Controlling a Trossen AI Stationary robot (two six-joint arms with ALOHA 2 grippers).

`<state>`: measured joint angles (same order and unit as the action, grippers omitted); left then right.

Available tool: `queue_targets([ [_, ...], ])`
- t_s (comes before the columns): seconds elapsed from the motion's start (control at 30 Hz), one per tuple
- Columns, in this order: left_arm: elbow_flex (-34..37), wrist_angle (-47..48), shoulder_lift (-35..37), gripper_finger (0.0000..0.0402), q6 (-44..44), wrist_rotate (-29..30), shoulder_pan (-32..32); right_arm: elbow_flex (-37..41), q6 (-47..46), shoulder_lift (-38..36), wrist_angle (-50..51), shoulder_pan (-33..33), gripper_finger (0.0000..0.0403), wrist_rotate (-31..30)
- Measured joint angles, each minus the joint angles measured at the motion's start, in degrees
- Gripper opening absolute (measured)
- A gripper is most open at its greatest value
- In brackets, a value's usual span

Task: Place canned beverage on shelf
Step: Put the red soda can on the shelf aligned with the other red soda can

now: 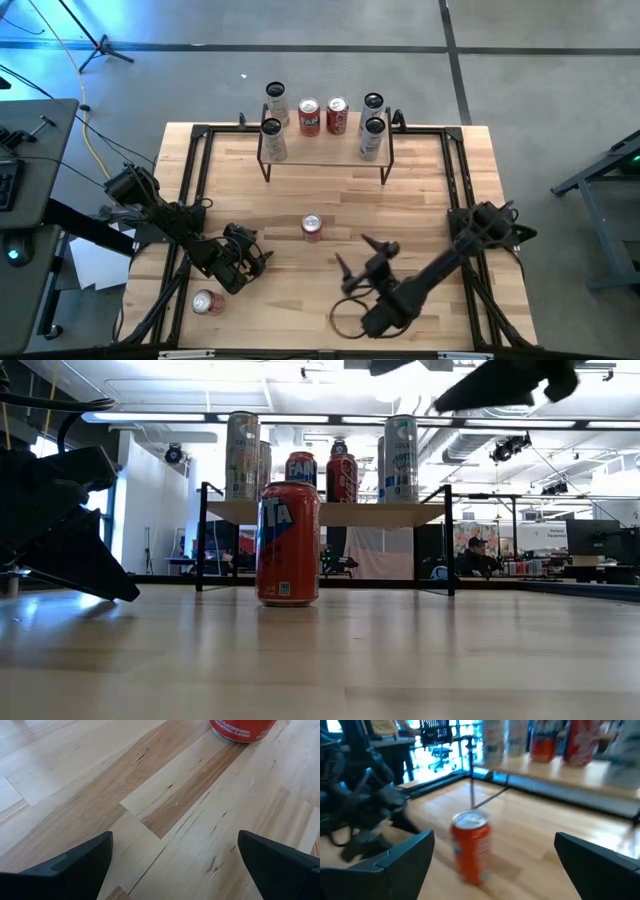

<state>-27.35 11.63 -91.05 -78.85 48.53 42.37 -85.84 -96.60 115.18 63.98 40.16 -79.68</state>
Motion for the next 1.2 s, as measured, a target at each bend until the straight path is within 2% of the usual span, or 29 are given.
queue_targets([
  [0.1, 0.0, 0.0, 0.0, 0.04, 0.0, 0.0, 0.0, 0.8, -12.4, -0.1, 14.6, 1.9, 0.04, -5.5],
  [0.2, 0.0, 0.0, 0.0, 0.04, 0.0, 0.0, 0.0, 5.6, -28.9, -0.5, 26.3, 3.9, 0.04, -10.6],
  [0.4, 0.0, -0.1, 0.0, 0.04, 0.0, 0.0, 0.0, 27.4, -43.6, -6.5, 16.5, 3.8, 0.04, -10.1],
  [0.57, 0.0, -0.3, 0.0, 0.04, 0.0, -0.1, 0.0, 38.6, -44.6, -9.8, -0.3, 3.6, 0.04, -9.7],
  [0.7, 0.0, -0.9, 0.0, 0.04, 0.0, -0.1, 0.0, 42.6, -44.2, -11.0, -11.3, 3.7, 0.04, -4.0],
  [0.8, 0.0, -1.1, 0.0, 0.04, 0.0, -0.1, 0.0, 42.5, -43.0, -11.0, -14.8, 3.2, 0.04, -1.9],
  [0.93, 0.0, -1.2, 0.0, 0.04, 0.0, 0.0, 0.0, 39.6, -36.7, -11.0, -15.0, 1.9, 0.04, 2.1],
  [1.1, 0.0, -1.3, 0.0, 0.04, 0.0, 0.0, 0.0, 34.4, -37.2, -11.0, -15.6, -0.6, 0.04, 14.7],
  [1.2, 0.0, -1.3, 0.0, 0.04, 0.0, 0.0, 0.0, 32.2, -32.6, -11.0, -16.8, -3.0, 0.04, 20.9],
])
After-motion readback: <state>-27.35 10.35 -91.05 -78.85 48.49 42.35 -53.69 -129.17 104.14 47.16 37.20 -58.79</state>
